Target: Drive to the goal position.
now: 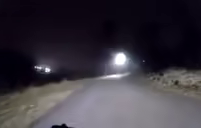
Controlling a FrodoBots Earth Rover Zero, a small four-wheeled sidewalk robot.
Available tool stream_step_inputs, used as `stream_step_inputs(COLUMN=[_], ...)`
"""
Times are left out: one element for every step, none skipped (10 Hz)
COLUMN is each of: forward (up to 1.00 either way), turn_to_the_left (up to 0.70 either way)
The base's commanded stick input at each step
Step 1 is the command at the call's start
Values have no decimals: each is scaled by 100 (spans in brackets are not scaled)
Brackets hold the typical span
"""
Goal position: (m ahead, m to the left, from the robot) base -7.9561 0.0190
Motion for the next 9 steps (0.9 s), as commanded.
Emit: stream_step_inputs(forward=[100,100,100,100,100,100,100,100,100], turn_to_the_left=[-10,-10,-10,-10,-9,-5,-3,-2,-1])
